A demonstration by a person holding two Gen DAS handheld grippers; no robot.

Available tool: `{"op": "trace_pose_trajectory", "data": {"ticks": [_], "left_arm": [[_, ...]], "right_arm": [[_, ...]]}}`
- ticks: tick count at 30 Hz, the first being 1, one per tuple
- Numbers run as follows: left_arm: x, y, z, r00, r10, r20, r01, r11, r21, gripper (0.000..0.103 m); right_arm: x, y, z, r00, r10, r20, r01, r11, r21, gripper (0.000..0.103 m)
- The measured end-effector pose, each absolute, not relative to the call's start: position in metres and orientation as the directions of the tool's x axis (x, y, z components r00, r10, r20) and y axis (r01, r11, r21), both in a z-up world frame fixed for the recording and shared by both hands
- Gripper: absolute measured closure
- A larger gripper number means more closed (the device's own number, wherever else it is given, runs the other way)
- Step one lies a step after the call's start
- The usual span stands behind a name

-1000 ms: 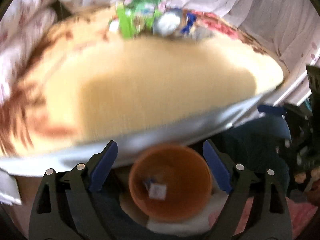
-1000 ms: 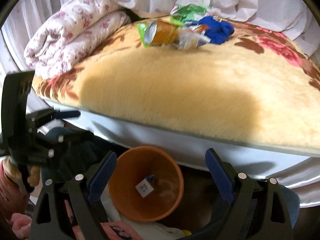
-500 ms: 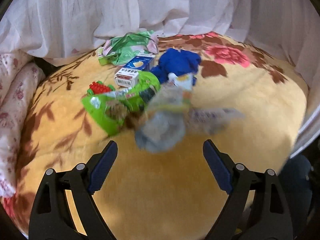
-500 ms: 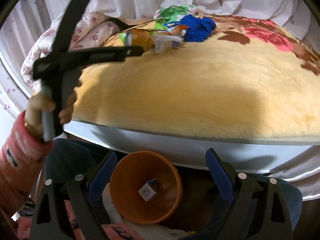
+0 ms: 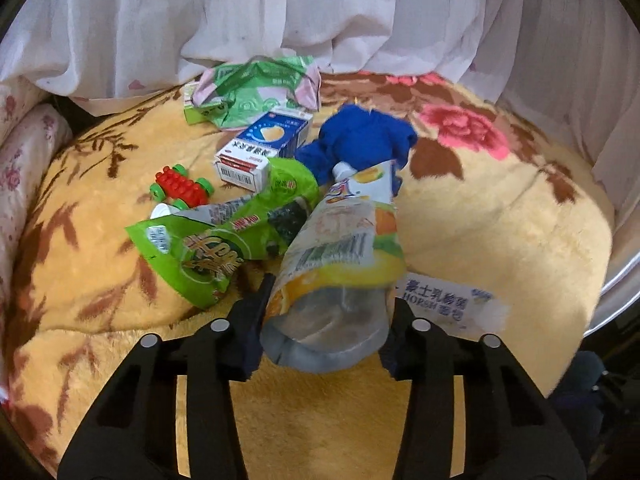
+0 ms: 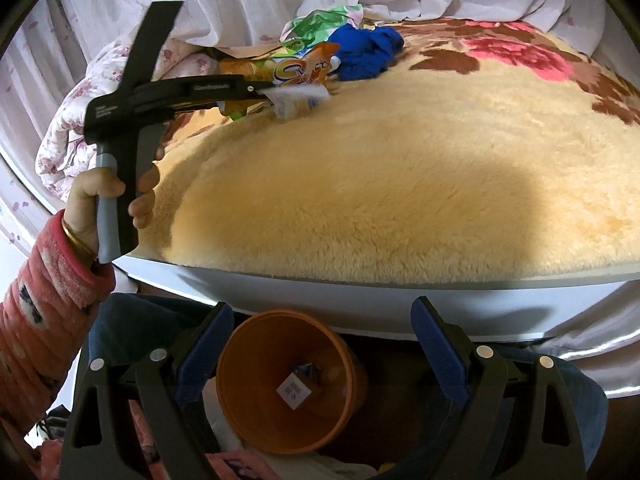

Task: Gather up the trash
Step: 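Grasp the silver snack bag with the left tool while the right tool grasps the juice pouch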

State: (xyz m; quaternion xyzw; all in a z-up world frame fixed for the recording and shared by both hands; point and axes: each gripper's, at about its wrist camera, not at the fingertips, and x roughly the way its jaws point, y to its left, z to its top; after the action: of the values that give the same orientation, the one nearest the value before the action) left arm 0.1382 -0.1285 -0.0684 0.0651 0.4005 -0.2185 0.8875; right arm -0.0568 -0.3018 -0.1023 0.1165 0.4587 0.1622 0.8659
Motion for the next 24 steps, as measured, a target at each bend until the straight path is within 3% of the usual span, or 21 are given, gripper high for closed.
{"op": "trace_pose_trajectory", "data": {"ticks": [13,24], "left_arm": [[0.084,-0.091,-0.015,0.644,-0.437,-0.628,0.438,0.883,-0.166,0.065],[0.007,-0.035,0.009,0.684,-0.457,-0.569,0.416,0.885,-0.21,0.065]], "right_arm": [[-0.064,-0.297,-0.076,0.576,0.375,-0.726,-0.204,0.927,0.316,0.014],[-0.021,-0.284,-0.043,0.674,0.311,-0.67,-0.239,0.95,0.2,0.014]]}}
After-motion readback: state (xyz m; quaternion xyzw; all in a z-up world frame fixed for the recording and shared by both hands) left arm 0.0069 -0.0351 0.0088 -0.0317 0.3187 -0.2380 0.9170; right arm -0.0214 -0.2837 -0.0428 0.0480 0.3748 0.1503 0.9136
